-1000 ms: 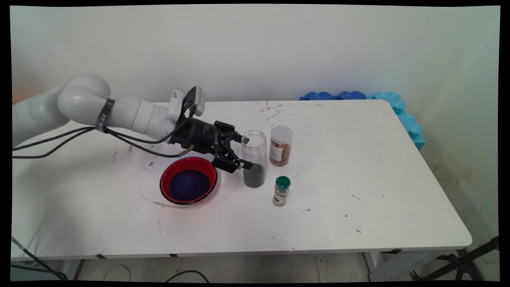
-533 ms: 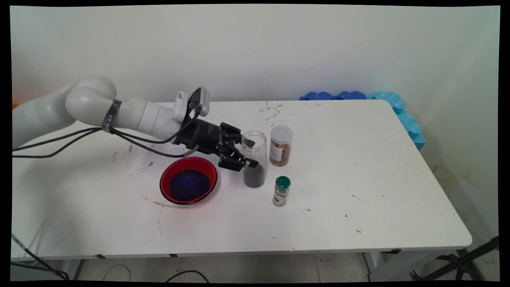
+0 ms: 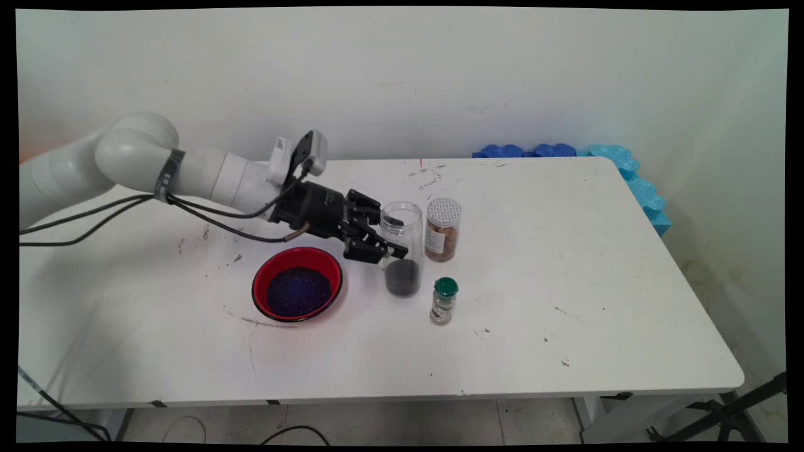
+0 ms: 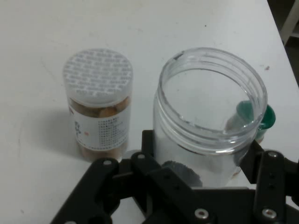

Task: Pour the black seasoning powder in the red bowl

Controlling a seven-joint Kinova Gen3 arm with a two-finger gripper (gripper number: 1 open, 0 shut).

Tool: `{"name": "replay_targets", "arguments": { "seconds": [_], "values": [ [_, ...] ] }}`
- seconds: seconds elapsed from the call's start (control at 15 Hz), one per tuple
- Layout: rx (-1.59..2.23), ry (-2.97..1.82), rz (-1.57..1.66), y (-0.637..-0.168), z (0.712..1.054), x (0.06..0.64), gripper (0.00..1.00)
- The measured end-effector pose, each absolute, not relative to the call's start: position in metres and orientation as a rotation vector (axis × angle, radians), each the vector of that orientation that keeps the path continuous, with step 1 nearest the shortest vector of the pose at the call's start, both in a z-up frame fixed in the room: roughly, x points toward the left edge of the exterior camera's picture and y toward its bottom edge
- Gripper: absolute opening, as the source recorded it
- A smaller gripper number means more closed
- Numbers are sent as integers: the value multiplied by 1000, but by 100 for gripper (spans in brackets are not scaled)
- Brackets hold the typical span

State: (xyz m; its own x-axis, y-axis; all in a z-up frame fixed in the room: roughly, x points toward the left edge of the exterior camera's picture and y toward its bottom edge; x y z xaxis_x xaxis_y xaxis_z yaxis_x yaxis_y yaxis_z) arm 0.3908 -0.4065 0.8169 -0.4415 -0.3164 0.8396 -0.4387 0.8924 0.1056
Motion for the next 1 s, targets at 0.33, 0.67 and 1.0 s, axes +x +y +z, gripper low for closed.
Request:
{"name": "replay_targets", "arguments": {
  "seconds": [0.33, 0.67, 1.0],
  "values": [
    [588, -2057, 150, -401, 850, 404, 0],
    [619, -2071, 92, -378, 901, 420, 0],
    [639, -2120, 14, -355, 950, 440, 0]
  ]
}}
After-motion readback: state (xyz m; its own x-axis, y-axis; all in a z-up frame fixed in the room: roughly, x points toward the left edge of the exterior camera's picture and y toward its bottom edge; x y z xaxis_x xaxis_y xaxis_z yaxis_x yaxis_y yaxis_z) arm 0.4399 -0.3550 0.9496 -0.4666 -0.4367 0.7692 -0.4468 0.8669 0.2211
